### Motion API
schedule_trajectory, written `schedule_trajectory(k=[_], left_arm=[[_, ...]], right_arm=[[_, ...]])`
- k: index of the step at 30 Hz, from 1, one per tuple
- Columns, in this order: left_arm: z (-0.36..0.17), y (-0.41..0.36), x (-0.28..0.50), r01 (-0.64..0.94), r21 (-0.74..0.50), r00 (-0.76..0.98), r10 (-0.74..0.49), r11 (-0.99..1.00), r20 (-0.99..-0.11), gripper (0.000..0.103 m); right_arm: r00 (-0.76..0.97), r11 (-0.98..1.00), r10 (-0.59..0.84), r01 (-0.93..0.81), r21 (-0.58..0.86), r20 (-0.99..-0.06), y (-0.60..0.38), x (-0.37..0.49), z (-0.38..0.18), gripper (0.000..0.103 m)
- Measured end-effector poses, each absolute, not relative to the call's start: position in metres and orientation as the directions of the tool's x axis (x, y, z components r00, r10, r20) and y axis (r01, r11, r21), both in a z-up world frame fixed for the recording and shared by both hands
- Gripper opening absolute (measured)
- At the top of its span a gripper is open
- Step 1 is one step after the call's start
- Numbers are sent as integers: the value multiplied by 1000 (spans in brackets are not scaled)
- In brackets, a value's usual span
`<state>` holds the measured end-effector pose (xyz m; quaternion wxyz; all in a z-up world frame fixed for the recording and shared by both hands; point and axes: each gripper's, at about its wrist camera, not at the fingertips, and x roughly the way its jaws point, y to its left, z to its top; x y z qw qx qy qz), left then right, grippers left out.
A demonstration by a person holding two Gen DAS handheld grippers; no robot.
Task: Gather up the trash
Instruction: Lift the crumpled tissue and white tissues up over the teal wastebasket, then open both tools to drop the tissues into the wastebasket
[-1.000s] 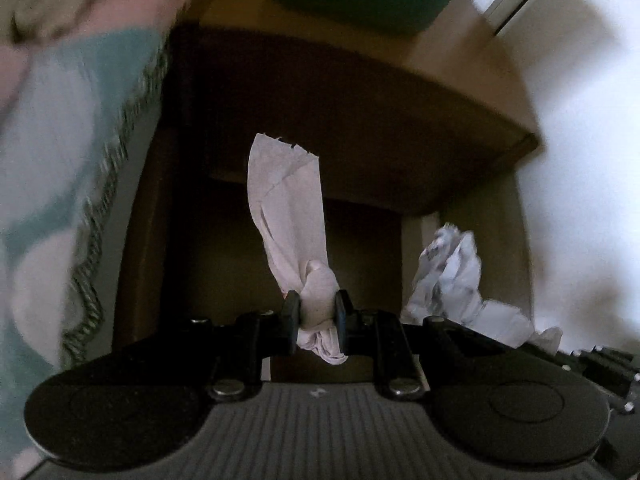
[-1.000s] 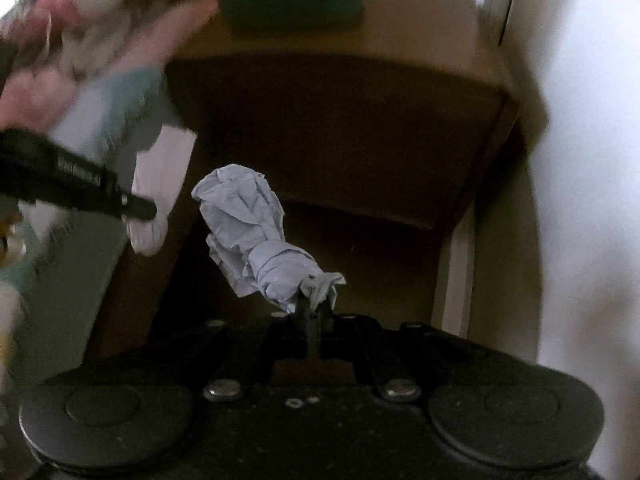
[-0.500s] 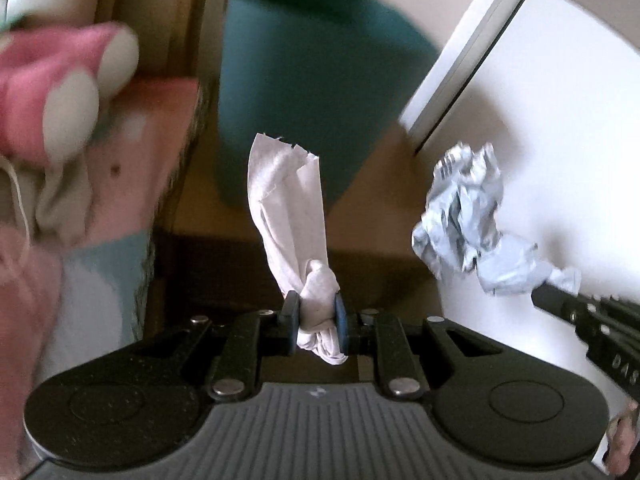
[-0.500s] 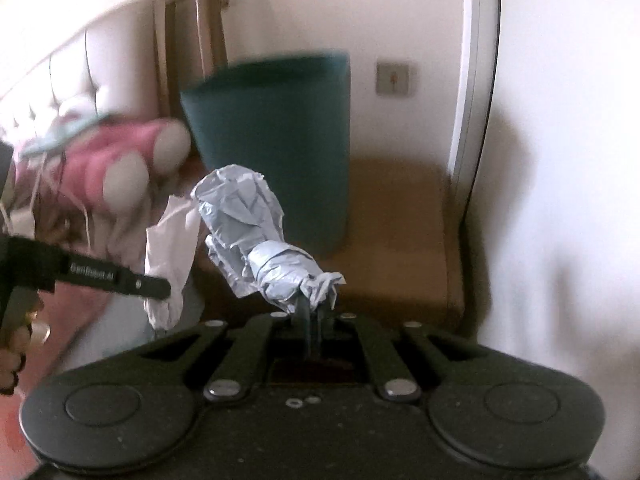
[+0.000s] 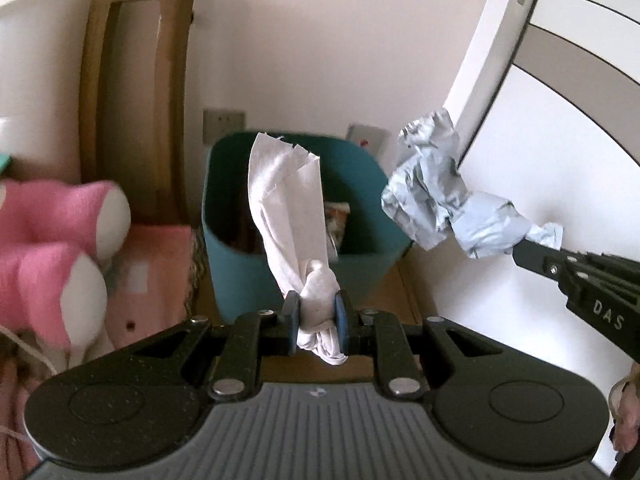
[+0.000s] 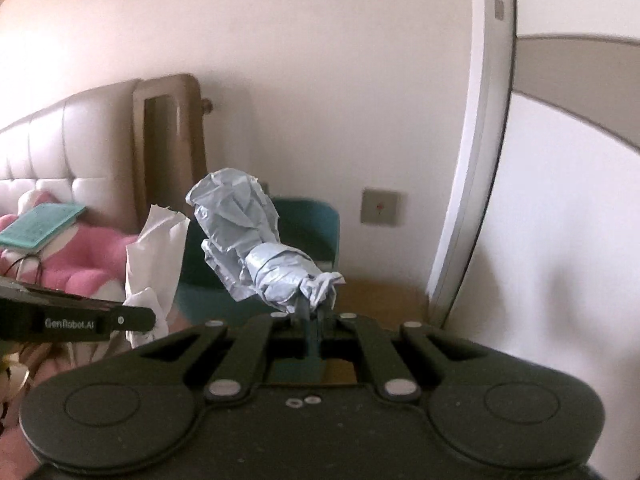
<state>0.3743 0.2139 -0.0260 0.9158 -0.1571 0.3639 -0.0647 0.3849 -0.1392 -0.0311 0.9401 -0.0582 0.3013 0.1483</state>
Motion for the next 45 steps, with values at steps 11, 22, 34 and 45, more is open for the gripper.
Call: schedule_trajectory(k=[11,22,34,45], left_arm=[[-23,212,450,12,-261,693,-196,965,-694,18],[-41,197,488,24,-198,639,-168,980,-751,18],[-70,198,510,5,-219,591,-179,976,-786,26],[-71,195,503,12,-240,605,-198,971,-771,59]], right_arm=[[756,952,169,-292,-94,-632,-96,469,-36,2],[671,941,152,-322,-101,-725,-74,514,-70,3],[622,929,197,-366,-59,-758,-79,528,-88,18],[607,913,296,-408,31,-738,-98,522,-80,34]])
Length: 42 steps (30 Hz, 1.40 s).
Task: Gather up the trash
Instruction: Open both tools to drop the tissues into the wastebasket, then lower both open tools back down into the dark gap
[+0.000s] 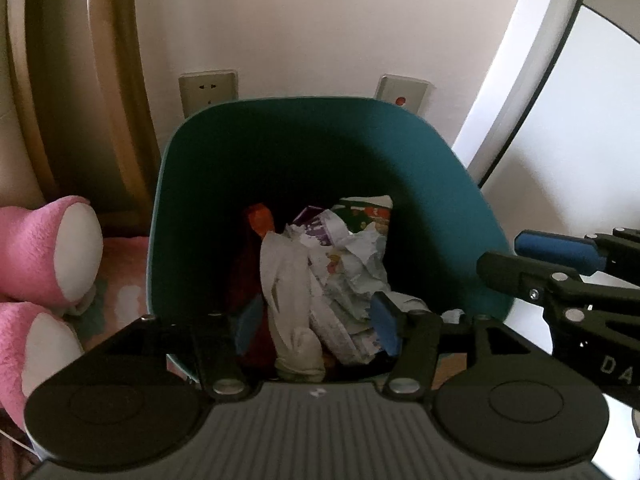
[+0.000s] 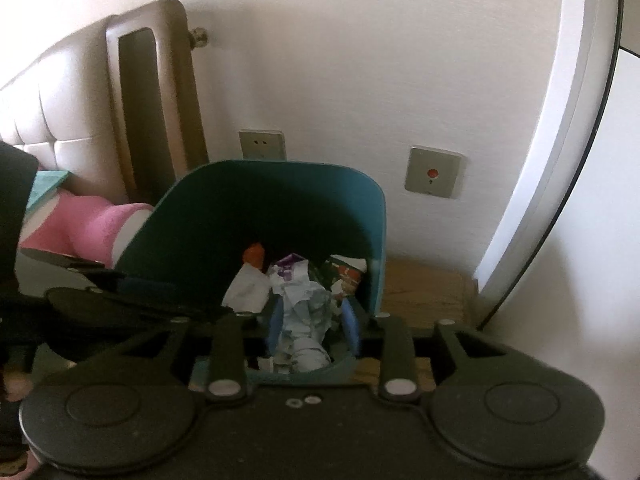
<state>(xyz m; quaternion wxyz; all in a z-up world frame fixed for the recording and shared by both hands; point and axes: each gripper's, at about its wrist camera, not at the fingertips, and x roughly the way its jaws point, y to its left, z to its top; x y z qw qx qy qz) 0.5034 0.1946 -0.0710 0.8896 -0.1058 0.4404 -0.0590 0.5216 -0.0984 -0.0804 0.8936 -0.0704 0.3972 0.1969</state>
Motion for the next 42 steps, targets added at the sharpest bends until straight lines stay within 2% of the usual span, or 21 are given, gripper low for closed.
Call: schedule_trajectory(k=[1,4,9,13,17,25,33,36,42], left_arm=[[-69,194,501,17,-240,612,-200,971,-765,59],[-61,193,493,29,-235,627,-201,972,-752,59],[-49,192,477,46,-252,653,-220,967,-725,64],[-41,193,459,61,-266,674,-236,962,-700,68],[-35,193,438,85,-279,688,-259,957,-678,75],[-45,188,383,127,-263,705,-273,956,-654,81],[-105,181,341,71,-283,691,-252,957,-678,92],[-145,173,331,34,-281,668,-231,959,-708,96],[-252,154,311,-20,-296,553,-236,955,-799,96]], right_arm=[[607,912,304,-409,38,-734,-101,520,-79,38],[610,908,332,-413,69,-720,-109,515,-72,44],[611,902,360,-420,97,-705,-121,504,-66,48],[610,896,386,-426,124,-692,-130,492,-62,56],[612,889,402,-438,131,-681,-136,474,-61,57],[592,871,450,-456,183,-668,-149,429,-81,59],[526,852,459,-488,187,-716,-160,370,-149,60],[485,845,463,-496,203,-742,-165,348,-187,61],[383,849,450,-465,252,-807,-171,309,-278,62]])
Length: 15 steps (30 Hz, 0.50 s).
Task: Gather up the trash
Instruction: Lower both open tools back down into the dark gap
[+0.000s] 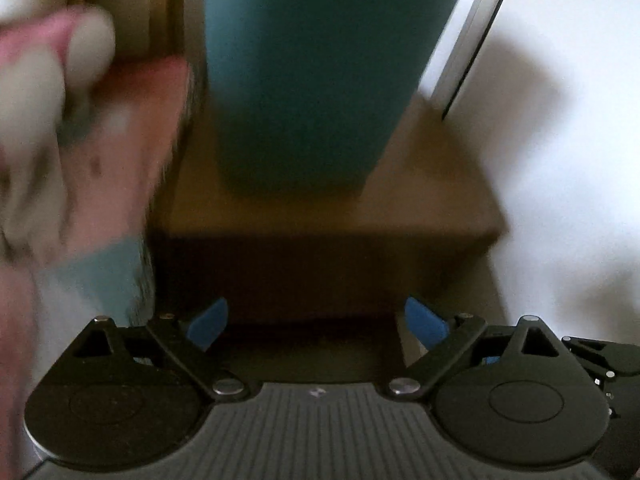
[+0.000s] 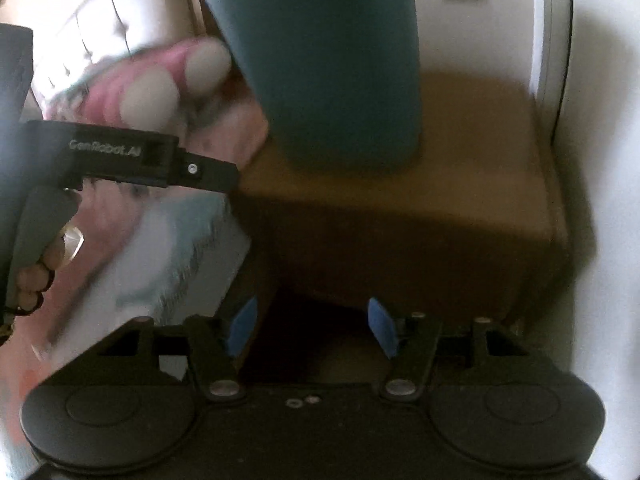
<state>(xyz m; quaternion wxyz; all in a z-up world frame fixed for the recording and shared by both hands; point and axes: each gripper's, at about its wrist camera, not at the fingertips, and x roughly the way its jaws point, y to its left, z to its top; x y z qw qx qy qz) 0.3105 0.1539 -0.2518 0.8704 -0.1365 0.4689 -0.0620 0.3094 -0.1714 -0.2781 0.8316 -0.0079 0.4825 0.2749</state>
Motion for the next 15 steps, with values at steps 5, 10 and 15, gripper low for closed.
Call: schedule_trajectory(k=[5,10,15], left_arm=[[-346,135,293,-64,-289,446,-232,955,-865,96],[-443,122,269,-105,-274,362,-220,956,-906,96],[-540,109,247,-143,-272,266,-228,952,-937,96]], right_arm=[[287,845,447,-446,294,-847,-171,281,-364,62],[165,809,442,-499,312,-882,-158,245,-451,62],[25,760,380,-577,297,-924,-140,207,-548,62]])
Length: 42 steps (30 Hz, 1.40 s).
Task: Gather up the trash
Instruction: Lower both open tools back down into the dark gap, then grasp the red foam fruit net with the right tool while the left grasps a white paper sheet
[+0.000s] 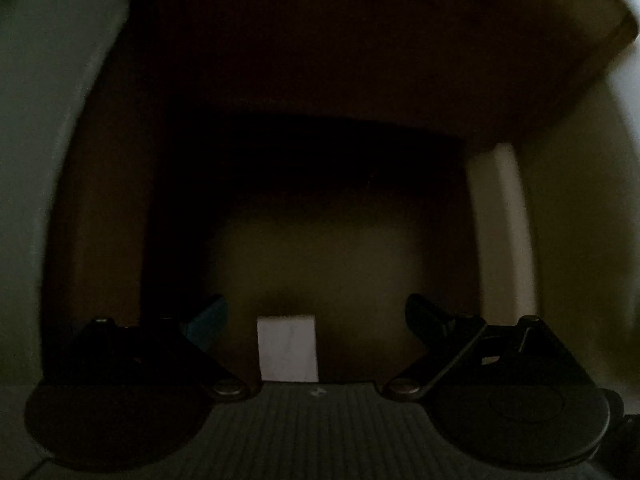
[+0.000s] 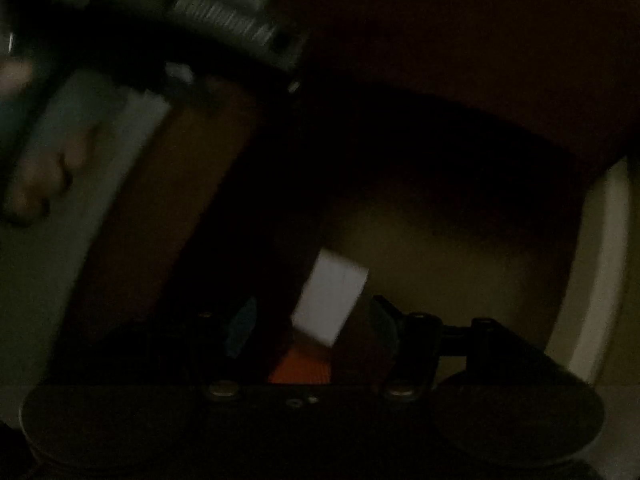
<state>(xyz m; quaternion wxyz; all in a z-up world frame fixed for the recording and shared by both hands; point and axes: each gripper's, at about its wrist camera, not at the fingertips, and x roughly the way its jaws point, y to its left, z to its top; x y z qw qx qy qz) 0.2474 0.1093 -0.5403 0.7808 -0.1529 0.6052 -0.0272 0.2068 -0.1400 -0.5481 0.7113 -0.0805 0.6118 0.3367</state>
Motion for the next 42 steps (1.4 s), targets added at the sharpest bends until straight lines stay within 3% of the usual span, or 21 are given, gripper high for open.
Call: schedule_trajectory(k=[11,22,27,31,35,39,41,42], left_arm=[[-716,83,220,-164,-234,101,-220,958,-970,96],[-791,66,212,-145,-206,32,-203,968,-979,95],[-803,59,208,-136,-198,21,-197,971,-980,86],[-809,56,207,-121,-187,17,-187,975,-982,72],[-808,54,206,-116,-166,35,-163,979,-986,70],[-805,52,206,-103,-138,46,-134,985,-990,51],[-803,53,206,-111,-145,51,-140,983,-989,30],[-803,54,207,-120,-150,49,-145,981,-988,29]], right_arm=[[-144,675,265,-678,290,-953,-117,134,-714,62],[-174,641,219,-716,276,-960,-110,115,-788,62],[-150,614,192,-752,238,-970,-101,107,-794,62],[-131,596,164,-776,204,-978,-94,99,-799,62],[-106,581,147,-796,173,-983,-90,92,-798,64],[-57,573,102,-813,105,-993,-87,86,-797,60],[-46,572,85,-816,86,-995,-87,84,-798,59],[-40,575,77,-815,77,-996,-87,84,-797,58]])
